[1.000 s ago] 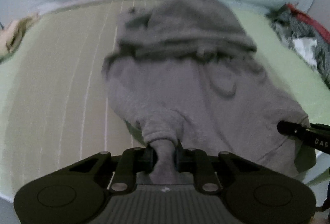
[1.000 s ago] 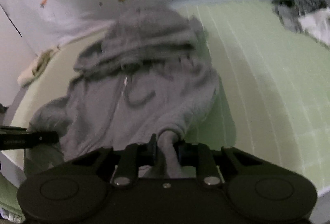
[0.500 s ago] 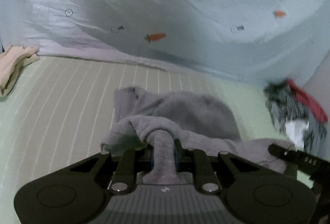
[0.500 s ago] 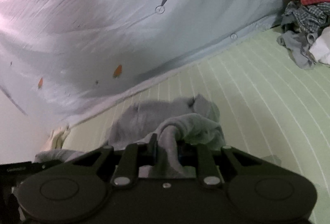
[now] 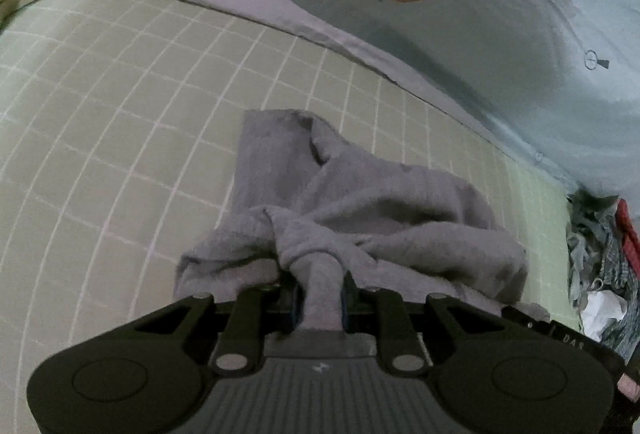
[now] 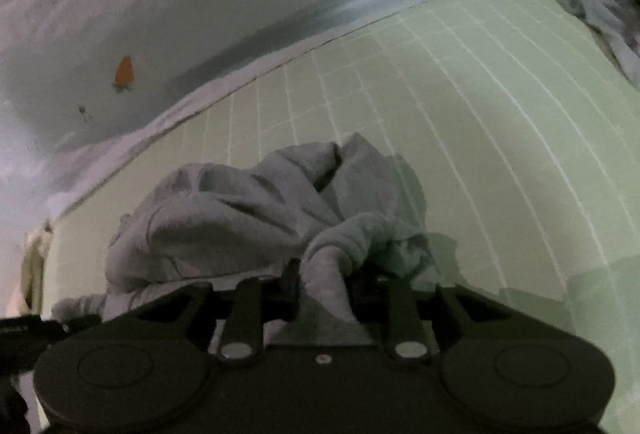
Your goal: Fold clothes
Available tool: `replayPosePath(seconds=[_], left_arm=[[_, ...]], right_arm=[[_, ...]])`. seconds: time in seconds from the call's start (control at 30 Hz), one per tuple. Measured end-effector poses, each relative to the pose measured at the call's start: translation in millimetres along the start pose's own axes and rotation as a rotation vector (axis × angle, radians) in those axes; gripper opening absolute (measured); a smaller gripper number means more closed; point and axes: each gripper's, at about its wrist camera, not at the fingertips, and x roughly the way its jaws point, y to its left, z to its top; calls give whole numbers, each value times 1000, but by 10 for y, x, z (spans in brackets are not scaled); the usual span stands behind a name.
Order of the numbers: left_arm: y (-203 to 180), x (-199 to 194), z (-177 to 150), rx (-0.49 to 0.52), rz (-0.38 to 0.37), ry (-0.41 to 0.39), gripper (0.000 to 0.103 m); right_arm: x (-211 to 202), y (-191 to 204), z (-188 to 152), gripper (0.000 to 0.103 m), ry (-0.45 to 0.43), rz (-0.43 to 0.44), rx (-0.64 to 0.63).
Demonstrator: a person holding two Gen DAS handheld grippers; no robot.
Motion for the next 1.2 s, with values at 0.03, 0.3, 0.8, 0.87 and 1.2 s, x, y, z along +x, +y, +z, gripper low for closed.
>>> replayPosePath(seconds=[0.03, 0.3, 0.8, 0.87, 1.2], left_arm=[[-7, 4, 26, 3, 1, 1, 27], [35, -318, -152, 42, 12, 2, 57], [60, -596, -197, -42, -104, -57, 7], [42, -639, -33, -57, -144, -104, 7], [128, -639, 419, -52, -23, -348, 81]], right_arm=[[6, 12, 31, 31, 13, 3, -9], [-229, -41, -171, 62, 41, 43, -22], [-703, -68, -213, 11, -89, 156, 27], [-704, -69, -42, 11, -118, 179, 58], [-611, -44, 554, 51, -306, 39, 84]])
